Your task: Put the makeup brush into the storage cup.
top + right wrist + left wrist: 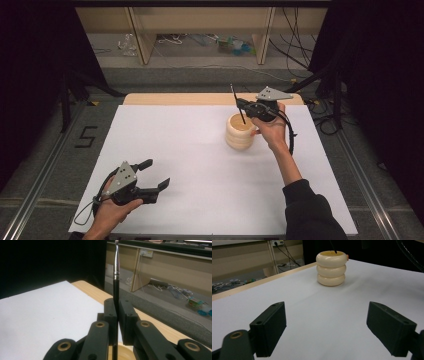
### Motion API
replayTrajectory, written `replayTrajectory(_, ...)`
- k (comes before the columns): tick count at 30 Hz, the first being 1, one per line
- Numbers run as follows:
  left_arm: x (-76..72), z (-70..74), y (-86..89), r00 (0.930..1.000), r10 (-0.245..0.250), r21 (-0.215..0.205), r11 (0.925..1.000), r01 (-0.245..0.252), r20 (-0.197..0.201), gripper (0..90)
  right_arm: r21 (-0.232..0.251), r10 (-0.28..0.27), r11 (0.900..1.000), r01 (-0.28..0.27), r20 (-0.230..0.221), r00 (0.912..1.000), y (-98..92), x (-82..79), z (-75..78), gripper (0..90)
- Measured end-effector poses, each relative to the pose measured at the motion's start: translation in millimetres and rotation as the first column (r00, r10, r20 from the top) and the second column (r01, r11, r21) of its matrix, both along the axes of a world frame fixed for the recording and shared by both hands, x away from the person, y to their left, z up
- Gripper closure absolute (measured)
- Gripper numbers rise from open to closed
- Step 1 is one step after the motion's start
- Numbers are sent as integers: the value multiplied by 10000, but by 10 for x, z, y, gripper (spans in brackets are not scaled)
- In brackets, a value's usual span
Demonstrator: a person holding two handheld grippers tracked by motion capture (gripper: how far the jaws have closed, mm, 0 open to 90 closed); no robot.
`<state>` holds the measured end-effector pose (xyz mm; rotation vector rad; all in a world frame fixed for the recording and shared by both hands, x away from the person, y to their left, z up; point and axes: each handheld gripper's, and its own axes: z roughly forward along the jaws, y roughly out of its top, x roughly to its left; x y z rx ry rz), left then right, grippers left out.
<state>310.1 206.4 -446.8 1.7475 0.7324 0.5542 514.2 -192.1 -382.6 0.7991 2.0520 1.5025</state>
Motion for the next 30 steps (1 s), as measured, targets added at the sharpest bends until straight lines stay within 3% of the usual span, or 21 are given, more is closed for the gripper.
replayTrajectory(30,-7,4,5,10000,26,32,10000,-26,6,160,-417,-167,9990,145,-539,9984,11,62,-170,855)
